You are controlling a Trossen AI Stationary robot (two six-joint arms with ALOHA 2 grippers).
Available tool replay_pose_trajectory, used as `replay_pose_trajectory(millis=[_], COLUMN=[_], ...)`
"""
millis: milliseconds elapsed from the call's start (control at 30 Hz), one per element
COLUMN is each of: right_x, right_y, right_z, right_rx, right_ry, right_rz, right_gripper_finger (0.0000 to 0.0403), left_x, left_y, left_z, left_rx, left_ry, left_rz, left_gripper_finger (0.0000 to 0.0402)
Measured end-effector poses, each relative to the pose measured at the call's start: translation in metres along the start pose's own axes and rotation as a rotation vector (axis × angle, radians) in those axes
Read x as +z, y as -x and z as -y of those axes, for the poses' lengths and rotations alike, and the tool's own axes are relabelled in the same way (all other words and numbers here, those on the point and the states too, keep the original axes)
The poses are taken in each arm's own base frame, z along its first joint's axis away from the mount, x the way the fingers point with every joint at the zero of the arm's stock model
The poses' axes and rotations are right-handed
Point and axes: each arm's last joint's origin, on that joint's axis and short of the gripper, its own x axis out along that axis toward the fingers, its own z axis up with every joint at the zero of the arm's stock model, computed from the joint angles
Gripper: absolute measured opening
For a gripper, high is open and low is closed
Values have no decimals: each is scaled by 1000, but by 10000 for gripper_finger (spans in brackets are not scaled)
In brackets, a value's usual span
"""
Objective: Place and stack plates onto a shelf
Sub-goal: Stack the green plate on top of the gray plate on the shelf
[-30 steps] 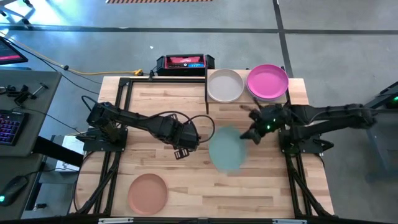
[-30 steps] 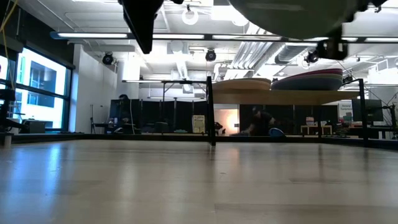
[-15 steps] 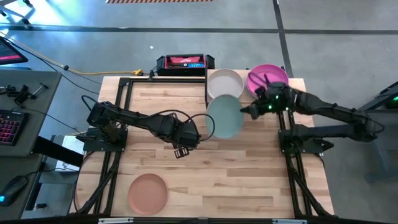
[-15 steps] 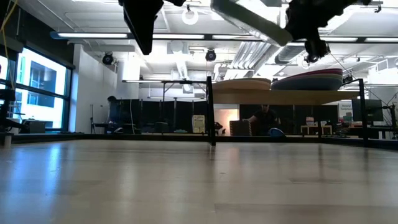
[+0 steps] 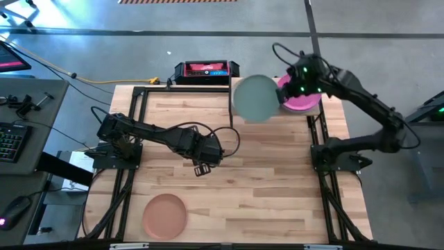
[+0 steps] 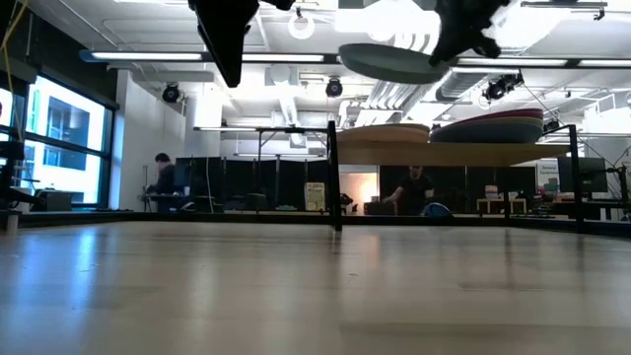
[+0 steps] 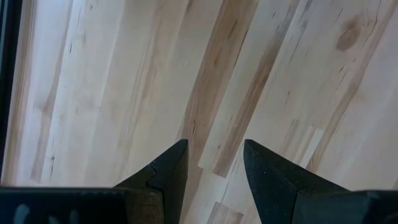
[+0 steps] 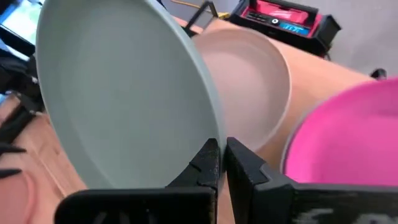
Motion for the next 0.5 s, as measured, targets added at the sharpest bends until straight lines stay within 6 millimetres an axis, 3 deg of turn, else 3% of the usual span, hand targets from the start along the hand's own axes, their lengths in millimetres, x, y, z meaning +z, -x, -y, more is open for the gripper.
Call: replay_pose_trajectory(millis=[233, 500], right_x=[34, 55], right_y=[-21, -48], right_z=[15, 31], right_rx=[6, -73], right_ry=[-54, -82], right_rz=[-63, -172], right_gripper_finger=[0, 0], left_x=[0, 0], left_y=[0, 0], left_z=[0, 0], left_rx=[-1, -1], left_ry=[7, 9], left_rz=[0, 0], left_gripper_finger=[145, 145])
